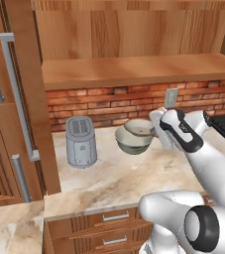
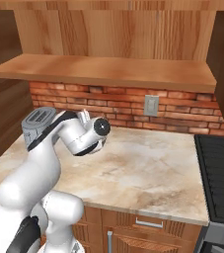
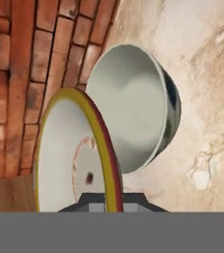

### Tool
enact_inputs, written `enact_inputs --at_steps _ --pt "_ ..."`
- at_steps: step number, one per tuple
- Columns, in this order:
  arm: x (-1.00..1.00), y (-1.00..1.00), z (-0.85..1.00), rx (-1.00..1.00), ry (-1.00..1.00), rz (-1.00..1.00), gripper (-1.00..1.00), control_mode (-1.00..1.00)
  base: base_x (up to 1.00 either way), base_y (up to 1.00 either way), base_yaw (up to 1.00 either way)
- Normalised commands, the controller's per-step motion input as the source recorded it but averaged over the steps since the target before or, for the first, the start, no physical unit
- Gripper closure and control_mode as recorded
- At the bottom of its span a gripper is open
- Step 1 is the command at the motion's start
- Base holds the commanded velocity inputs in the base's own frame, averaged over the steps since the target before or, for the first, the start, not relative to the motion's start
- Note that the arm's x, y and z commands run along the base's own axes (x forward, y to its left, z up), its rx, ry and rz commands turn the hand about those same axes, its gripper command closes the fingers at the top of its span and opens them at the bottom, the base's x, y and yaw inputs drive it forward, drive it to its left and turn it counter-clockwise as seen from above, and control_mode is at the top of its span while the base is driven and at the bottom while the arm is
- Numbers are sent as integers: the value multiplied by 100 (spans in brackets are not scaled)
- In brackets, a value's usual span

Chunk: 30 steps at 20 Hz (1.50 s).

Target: Pick up the bowls on the counter and stack them on top of one another in the open cabinet. Place the smaller bowl on top of the larger bowl.

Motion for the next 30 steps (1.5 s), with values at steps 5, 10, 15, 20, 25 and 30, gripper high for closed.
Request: enact_inputs --at_steps 5,10,15,20,25,30 --pt "0 18 -30 -2 1 0 100 -100 0 0 0" --pt "0 -8 -23 0 0 0 100 -100 0 0 0" --pt "23 -2 -3 -3 -2 -3 100 -100 0 0 0" --pt "40 0 -4 -8 -2 -2 100 -100 0 0 0" --pt "19 0 -9 -9 -3 -1 100 -100 0 0 0" --pt "0 -2 -12 -3 -1 0 100 -100 0 0 0"
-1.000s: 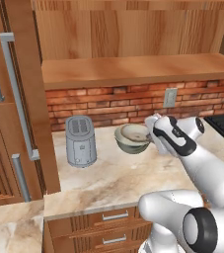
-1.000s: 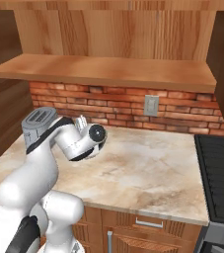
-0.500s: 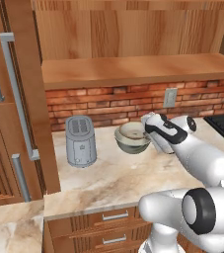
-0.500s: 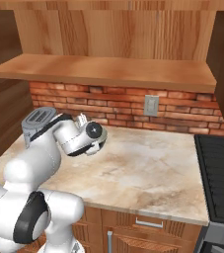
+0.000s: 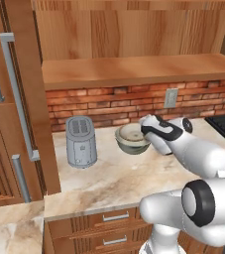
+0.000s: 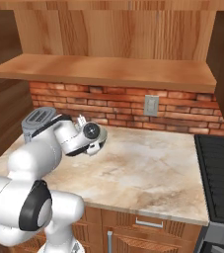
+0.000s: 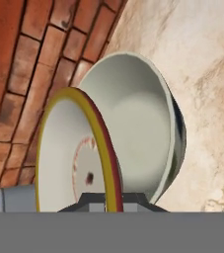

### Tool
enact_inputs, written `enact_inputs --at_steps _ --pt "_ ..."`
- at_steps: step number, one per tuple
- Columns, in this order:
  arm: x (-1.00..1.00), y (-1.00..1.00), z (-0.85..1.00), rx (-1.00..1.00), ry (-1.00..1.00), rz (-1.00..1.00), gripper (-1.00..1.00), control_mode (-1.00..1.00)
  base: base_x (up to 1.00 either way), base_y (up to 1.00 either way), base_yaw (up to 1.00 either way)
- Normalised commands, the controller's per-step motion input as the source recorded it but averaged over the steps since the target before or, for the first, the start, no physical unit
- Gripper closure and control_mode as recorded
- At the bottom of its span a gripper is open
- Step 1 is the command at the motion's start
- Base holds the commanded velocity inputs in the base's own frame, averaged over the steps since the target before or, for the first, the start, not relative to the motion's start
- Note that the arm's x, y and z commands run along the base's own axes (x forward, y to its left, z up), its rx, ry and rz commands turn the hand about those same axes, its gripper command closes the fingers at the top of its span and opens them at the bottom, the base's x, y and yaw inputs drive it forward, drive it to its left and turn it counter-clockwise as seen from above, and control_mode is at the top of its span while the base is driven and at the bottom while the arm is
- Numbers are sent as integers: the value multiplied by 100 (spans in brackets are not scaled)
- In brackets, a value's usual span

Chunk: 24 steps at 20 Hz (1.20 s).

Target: Pick up the bowls on the counter and stack them on top of one another in the open cabinet. Place the smaller bowl on top of the larger bowl.

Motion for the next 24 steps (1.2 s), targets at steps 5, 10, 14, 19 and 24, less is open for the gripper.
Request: enact_inputs --at_steps 5,10,14,19,24 --pt "0 0 -10 -3 0 0 100 -100 0 0 0" --pt "31 0 -4 -8 0 -2 100 -100 0 0 0" --pt "21 -7 -3 -5 0 -4 100 -100 0 0 0" --pt "3 -15 -5 -1 0 -4 100 -100 0 0 0" --pt "0 -9 -8 0 0 -2 100 -100 0 0 0"
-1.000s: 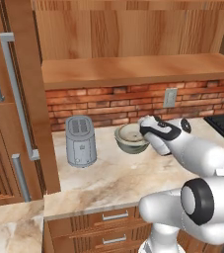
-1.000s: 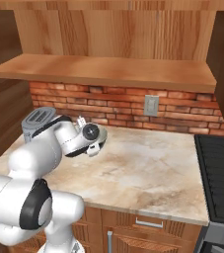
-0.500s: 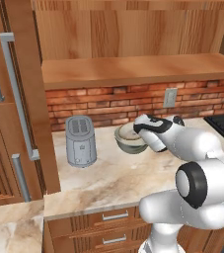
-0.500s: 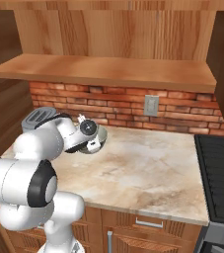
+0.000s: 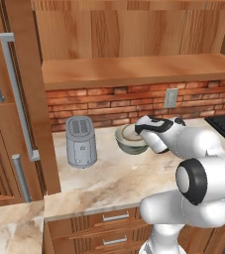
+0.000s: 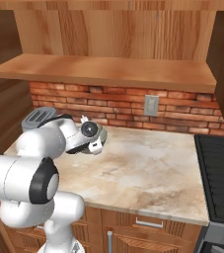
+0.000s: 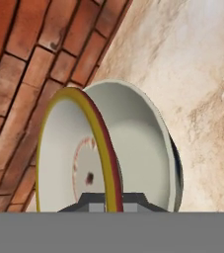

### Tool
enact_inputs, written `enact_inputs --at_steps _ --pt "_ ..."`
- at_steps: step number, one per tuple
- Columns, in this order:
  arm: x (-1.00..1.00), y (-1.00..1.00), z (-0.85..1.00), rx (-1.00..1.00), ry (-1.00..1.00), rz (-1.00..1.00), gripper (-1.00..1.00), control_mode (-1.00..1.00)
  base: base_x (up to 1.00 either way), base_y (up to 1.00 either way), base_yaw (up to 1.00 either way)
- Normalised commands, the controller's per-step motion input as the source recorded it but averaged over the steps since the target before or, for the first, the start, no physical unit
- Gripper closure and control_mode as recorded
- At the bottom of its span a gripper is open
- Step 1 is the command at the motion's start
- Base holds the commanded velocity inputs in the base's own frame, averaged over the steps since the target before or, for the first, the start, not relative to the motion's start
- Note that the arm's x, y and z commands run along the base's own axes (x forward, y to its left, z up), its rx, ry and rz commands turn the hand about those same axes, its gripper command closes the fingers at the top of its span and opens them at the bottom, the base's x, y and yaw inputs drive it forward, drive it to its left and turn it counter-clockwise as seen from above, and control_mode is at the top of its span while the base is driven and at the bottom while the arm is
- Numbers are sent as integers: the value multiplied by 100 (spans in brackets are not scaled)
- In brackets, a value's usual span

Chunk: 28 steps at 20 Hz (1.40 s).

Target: Pick up the bowls on the counter and stack them on top of one another in the open cabinet. Place the smaller bowl on top of the larger bowl.

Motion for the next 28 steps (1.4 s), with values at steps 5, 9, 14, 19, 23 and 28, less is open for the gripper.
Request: enact_inputs --at_steps 5,9,14,19,23,28 --pt "0 0 -3 0 0 0 100 -100 0 0 0" --pt "0 6 0 0 0 0 100 -100 0 0 0" --pt "0 13 0 0 0 0 -100 -100 0 0 0" --pt "3 2 0 0 0 0 -100 -100 0 0 0" --pt "8 0 0 0 0 0 -100 -100 0 0 0" --pt "0 -2 10 0 0 -3 -100 -100 0 0 0"
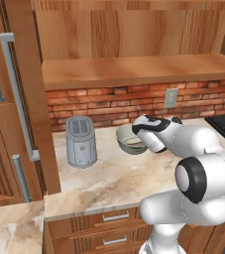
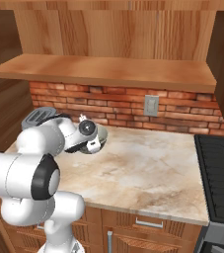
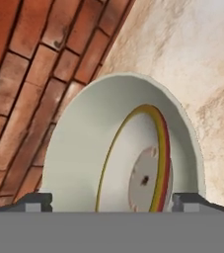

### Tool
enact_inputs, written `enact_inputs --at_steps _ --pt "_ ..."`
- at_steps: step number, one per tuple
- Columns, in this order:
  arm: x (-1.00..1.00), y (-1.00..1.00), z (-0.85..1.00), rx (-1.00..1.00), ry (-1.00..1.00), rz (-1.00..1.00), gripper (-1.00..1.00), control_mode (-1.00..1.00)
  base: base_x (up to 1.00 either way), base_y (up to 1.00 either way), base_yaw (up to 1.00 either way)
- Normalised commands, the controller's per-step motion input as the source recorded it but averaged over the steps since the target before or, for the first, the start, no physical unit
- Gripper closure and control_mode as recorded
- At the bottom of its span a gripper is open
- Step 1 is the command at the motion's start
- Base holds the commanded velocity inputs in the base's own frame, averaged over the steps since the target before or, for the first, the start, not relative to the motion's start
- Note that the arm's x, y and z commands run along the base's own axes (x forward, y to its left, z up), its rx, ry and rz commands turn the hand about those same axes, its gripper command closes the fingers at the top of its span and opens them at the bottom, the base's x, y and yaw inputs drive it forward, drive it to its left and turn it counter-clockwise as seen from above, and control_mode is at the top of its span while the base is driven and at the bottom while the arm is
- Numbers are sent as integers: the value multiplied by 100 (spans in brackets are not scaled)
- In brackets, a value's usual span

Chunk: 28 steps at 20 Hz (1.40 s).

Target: Pick up the bowls on the counter and stack them on top of one another in the open cabinet. Place the smaller bowl on top of the larger bowl.

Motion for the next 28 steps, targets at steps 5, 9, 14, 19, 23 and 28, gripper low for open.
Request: enact_inputs --at_steps 5,9,14,19,23,28 --pt "-5 -15 47 0 0 -7 -100 -100 0 0 0" --pt "-12 -16 51 0 1 -9 -100 -100 0 0 0" --pt "-14 -11 15 0 6 -7 -100 -100 0 0 0" --pt "-8 -9 -4 7 19 -4 -100 -100 0 0 0" --pt "-3 -5 -15 12 9 -1 -100 -100 0 0 0" --pt "0 -3 -22 18 1 0 -100 -100 0 0 0"
